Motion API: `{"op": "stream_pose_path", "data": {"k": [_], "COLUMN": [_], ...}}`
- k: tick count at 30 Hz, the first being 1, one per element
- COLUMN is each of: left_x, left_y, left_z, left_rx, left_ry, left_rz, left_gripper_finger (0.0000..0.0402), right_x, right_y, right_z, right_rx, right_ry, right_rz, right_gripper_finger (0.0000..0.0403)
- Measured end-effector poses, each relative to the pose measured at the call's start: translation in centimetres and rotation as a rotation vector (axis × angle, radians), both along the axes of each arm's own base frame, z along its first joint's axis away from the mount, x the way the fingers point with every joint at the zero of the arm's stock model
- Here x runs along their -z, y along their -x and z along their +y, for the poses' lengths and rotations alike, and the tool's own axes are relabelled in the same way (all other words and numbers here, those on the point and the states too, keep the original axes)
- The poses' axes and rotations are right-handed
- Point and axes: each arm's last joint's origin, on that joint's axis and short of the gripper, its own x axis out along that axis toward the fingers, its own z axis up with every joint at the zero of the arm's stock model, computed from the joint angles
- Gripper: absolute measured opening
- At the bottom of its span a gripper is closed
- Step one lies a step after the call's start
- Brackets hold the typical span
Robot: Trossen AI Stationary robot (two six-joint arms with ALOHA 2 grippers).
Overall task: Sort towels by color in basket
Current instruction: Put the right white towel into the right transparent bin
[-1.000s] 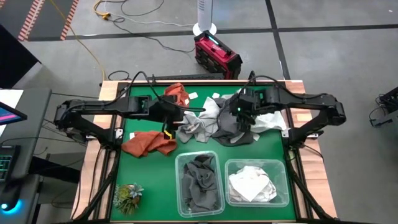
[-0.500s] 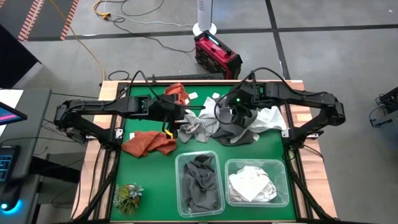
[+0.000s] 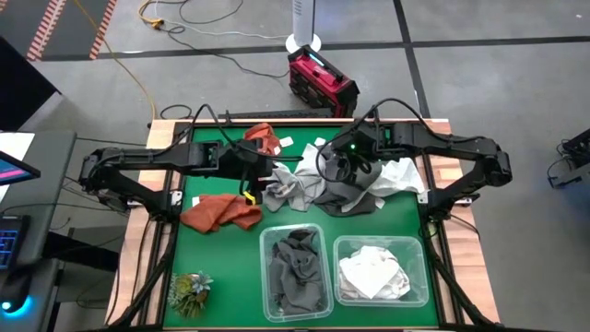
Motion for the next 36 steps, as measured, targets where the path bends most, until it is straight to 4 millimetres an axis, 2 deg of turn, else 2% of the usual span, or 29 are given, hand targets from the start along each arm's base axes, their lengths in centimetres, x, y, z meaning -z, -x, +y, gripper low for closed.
{"op": "stream_pose_path", "data": {"k": [2, 5, 8, 12, 16, 20, 23, 26, 31, 34, 36], "left_x": [0.1, 0.3, 0.3, 0.1, 0.2, 0.2, 0.4, 0.6, 0.7, 0.7, 0.6], "left_y": [0.1, 0.2, 0.3, 0.6, 0.6, 0.7, 0.8, 1.0, 1.2, 1.2, 1.3], "left_z": [0.1, 0.2, 0.2, 0.2, 0.4, 0.4, 0.4, 0.5, 1.2, 1.7, 2.0], "left_rx": [0.001, 0.004, 0.006, 0.019, 0.028, 0.045, 0.057, 0.062, 0.051, 0.041, 0.033], "left_ry": [-0.013, -0.025, -0.032, -0.052, -0.066, -0.086, -0.095, -0.104, -0.115, -0.123, -0.124], "left_rz": [0.021, 0.044, 0.053, 0.056, 0.065, 0.083, 0.109, 0.137, 0.158, 0.160, 0.158], "left_gripper_finger": [0.0173, 0.0173, 0.0173, 0.0173, 0.0173, 0.0173, 0.0173, 0.0173, 0.0173, 0.0173, 0.0173], "right_x": [-0.1, 0.3, 1.0, 1.8, 3.4, 6.2, 8.3, 10.0, 11.9, 12.8, 13.6], "right_y": [-0.2, 0.4, 1.9, 4.3, 5.7, 6.7, 7.4, 8.2, 8.6, 8.9, 9.2], "right_z": [0.0, 0.1, -0.5, -1.9, -2.6, -2.9, -3.0, -3.0, -3.0, -2.8, -2.6], "right_rx": [-0.006, -0.089, -0.084, 0.039, 0.104, 0.118, 0.128, 0.159, 0.193, 0.203, 0.201], "right_ry": [-0.010, 0.014, -0.009, -0.090, -0.149, -0.230, -0.319, -0.334, -0.310, -0.308, -0.326], "right_rz": [-0.025, 0.078, 0.251, 0.447, 0.589, 0.713, 0.753, 0.773, 0.645, 0.624, 0.646], "right_gripper_finger": [0.0204, 0.0202, 0.0196, 0.0185, 0.0176, 0.0175, 0.0182, 0.0196, 0.0212, 0.0201, 0.0176]}}
